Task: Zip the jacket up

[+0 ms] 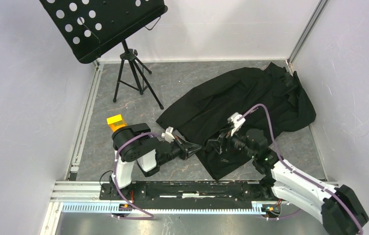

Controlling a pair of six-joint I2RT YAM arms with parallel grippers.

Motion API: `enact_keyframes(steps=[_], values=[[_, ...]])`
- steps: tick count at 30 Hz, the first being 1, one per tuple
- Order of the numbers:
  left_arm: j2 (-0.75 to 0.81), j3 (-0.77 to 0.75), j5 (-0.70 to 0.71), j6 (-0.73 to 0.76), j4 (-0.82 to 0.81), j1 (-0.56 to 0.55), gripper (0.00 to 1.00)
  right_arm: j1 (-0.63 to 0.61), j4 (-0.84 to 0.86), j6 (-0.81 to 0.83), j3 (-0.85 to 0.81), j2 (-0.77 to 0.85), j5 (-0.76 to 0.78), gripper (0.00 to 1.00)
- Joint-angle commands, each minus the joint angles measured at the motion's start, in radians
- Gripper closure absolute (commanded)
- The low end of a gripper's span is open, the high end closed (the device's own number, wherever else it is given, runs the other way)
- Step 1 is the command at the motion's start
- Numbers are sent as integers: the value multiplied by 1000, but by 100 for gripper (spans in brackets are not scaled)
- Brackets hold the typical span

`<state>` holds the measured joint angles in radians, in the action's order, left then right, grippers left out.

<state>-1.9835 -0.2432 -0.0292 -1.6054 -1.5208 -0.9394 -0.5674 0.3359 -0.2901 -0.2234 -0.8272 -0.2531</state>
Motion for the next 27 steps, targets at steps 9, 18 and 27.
enact_keyframes(steps=[9, 18, 27], values=[[11, 23, -182, -108, -35, 68, 98, -372, 395, 778, 255, 117, 71, 3], [12, 23, -266, -149, -35, 109, 98, -509, 431, 1239, 253, -6, 68, 16], [26, 40, -264, -193, -33, 117, 98, -534, 364, 1392, 184, -174, 132, 29]])
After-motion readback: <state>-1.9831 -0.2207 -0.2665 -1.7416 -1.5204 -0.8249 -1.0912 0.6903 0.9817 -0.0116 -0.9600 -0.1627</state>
